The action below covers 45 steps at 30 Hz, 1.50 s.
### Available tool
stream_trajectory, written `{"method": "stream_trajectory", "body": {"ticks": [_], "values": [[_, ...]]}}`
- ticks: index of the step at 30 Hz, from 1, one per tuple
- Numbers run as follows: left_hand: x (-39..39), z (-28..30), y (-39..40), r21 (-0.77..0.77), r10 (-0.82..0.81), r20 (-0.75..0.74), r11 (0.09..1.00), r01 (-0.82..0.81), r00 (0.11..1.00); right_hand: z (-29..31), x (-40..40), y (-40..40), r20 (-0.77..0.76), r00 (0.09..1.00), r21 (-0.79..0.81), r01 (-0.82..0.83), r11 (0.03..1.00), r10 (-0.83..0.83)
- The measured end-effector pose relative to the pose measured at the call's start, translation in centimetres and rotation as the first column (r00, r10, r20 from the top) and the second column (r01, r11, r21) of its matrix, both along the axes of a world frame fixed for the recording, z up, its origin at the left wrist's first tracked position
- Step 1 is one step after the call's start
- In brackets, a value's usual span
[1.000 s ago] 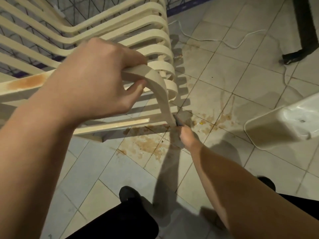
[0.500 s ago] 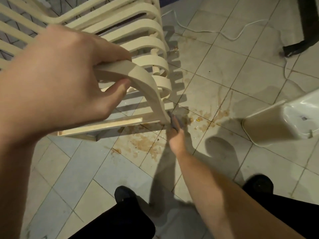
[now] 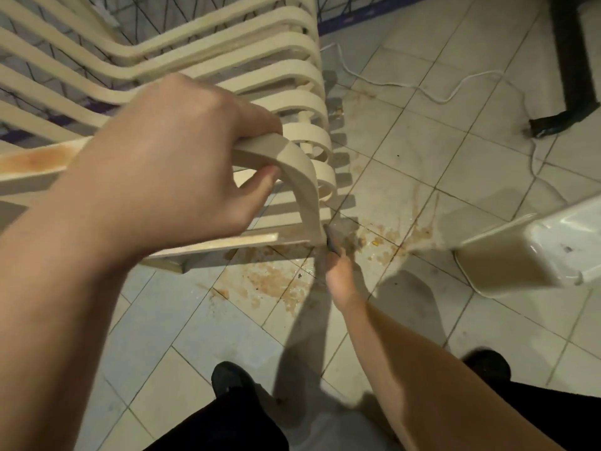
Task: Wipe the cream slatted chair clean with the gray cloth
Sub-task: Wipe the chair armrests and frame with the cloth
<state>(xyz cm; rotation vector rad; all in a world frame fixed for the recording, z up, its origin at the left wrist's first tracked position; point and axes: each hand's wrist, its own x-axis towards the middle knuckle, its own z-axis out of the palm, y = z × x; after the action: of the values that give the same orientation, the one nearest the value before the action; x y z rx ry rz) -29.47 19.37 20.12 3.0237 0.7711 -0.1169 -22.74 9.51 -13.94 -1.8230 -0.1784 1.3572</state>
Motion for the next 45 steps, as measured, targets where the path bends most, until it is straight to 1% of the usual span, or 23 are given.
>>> {"method": "stream_trajectory", "body": {"ticks": [1, 3, 5, 6, 7, 9, 11, 13, 15, 17, 19, 20, 23, 24, 27, 29, 32, 36, 38, 40, 41, 43, 45], "values": [[-0.1, 0.2, 0.0, 0.003, -0.012, -0.015, 1.0, 0.012, 1.0, 1.7, -0.7, -0.1, -0.006, 0.998, 0.043, 0.058, 0.997, -0.057], [-0.3, 0.5, 0.1, -0.008, 0.032, -0.012, 0.999, -0.032, 0.999, 5.2, -1.8, -0.3, -0.098, 0.981, 0.148, 0.182, 0.972, -0.168], [-0.2, 0.2, 0.0, -0.013, 0.016, -0.018, 1.0, -0.016, 1.0, 8.2, -2.5, -0.6, -0.188, 0.957, 0.213, 0.258, 0.942, -0.22], [-0.2, 0.1, 0.1, -0.013, 0.016, -0.024, 1.0, -0.016, 1.0, 9.7, -2.7, -0.7, -0.198, 0.954, 0.25, 0.272, 0.929, -0.225], [-0.3, 0.3, 0.1, -0.018, 0.021, -0.013, 1.0, -0.022, 1.0, 11.3, -2.9, -0.8, -0.162, 0.962, 0.295, 0.26, 0.92, -0.22], [-0.3, 0.8, 0.2, -0.027, 0.032, -0.021, 0.999, -0.033, 0.999, 14.5, -3.0, -1.1, -0.026, 0.978, 0.374, 0.2, 0.906, -0.205], [-0.4, 1.4, 0.3, -0.095, 0.038, -0.046, 0.995, -0.042, 0.998, 17.4, -2.4, -1.3, 0.093, 0.977, 0.488, 0.123, 0.864, -0.191], [-1.0, 2.4, 0.3, -0.12, 0.055, -0.041, 0.991, -0.06, 0.998, 19.8, -1.3, -1.4, 0.215, 0.96, 0.584, 0.022, 0.811, -0.181], [-2.4, 3.4, 0.6, -0.114, 0.099, 0.022, 0.989, -0.096, 0.995, 21.9, -0.2, -1.2, 0.367, 0.917, 0.63, -0.123, 0.767, -0.154], [-4.4, 4.2, 1.0, -0.137, 0.165, 0.081, 0.979, -0.153, 0.983, 23.9, 0.3, -0.7, 0.562, 0.822, 0.593, -0.328, 0.735, -0.087], [-6.4, 4.6, 1.5, -0.184, 0.233, 0.11, 0.96, -0.211, 0.966, 25.5, 0.5, 0.2, 0.741, 0.671, 0.498, -0.537, 0.681, -0.013], [-7.2, 4.8, 1.5, -0.2, 0.263, 0.115, 0.951, -0.237, 0.958, 26.1, 0.5, 0.4, 0.79, 0.613, 0.454, -0.599, 0.66, 0.013], [-9.2, 5.2, 1.7, -0.222, 0.336, 0.113, 0.926, -0.306, 0.935, 26.0, 1.6, 0.6, 0.807, 0.587, 0.407, -0.635, 0.657, 0.067], [-9.7, 5.3, 1.8, -0.218, 0.351, 0.113, 0.921, -0.322, 0.93, 26.0, 2.2, 0.7, 0.833, 0.548, 0.362, -0.652, 0.667, 0.084], [-11.3, 5.7, 2.2, -0.215, 0.411, 0.136, 0.9, -0.378, 0.901, 26.9, 3.4, 1.7, 0.94, 0.321, 0.161, -0.719, 0.676, 0.118], [-12.0, 5.7, 2.6, -0.225, 0.447, 0.159, 0.885, -0.408, 0.881, 28.2, 3.4, 2.9, 0.973, 0.197, 0.077, -0.768, 0.636, 0.12], [-12.2, 5.1, 2.9, -0.249, 0.461, 0.153, 0.874, -0.417, 0.874, 29.9, 2.3, 4.1, 0.977, 0.123, 0.005, -0.826, 0.564, 0.172], [-11.0, 4.6, 2.5, -0.236, 0.449, 0.154, 0.882, -0.408, 0.88, 31.9, 0.0, 5.8, 0.983, 0.029, -0.067, -0.859, 0.508, 0.179], [-10.4, 4.7, 2.4, -0.214, 0.456, 0.166, 0.882, -0.42, 0.874, 32.7, -0.6, 6.6, 0.979, 0.009, -0.098, -0.859, 0.503, 0.205], [-10.2, 4.9, 2.4, -0.205, 0.466, 0.163, 0.878, -0.432, 0.87, 32.6, -0.3, 6.7, 0.974, 0.041, -0.079, -0.861, 0.503, 0.223], [-10.1, 5.0, 2.4, -0.205, 0.463, 0.151, 0.879, -0.43, 0.874, 32.2, 0.1, 6.3, 0.973, 0.08, -0.041, -0.863, 0.503, 0.215], [-9.6, 5.1, 2.2, -0.202, 0.43, 0.128, 0.893, -0.401, 0.894, 30.5, 1.1, 5.0, 0.967, 0.191, 0.075, -0.845, 0.53, 0.166], [-8.8, 5.1, 1.9, -0.178, 0.37, 0.114, 0.921, -0.347, 0.922, 28.0, 2.1, 3.3, 0.934, 0.341, 0.21, -0.768, 0.605, 0.109]]}}
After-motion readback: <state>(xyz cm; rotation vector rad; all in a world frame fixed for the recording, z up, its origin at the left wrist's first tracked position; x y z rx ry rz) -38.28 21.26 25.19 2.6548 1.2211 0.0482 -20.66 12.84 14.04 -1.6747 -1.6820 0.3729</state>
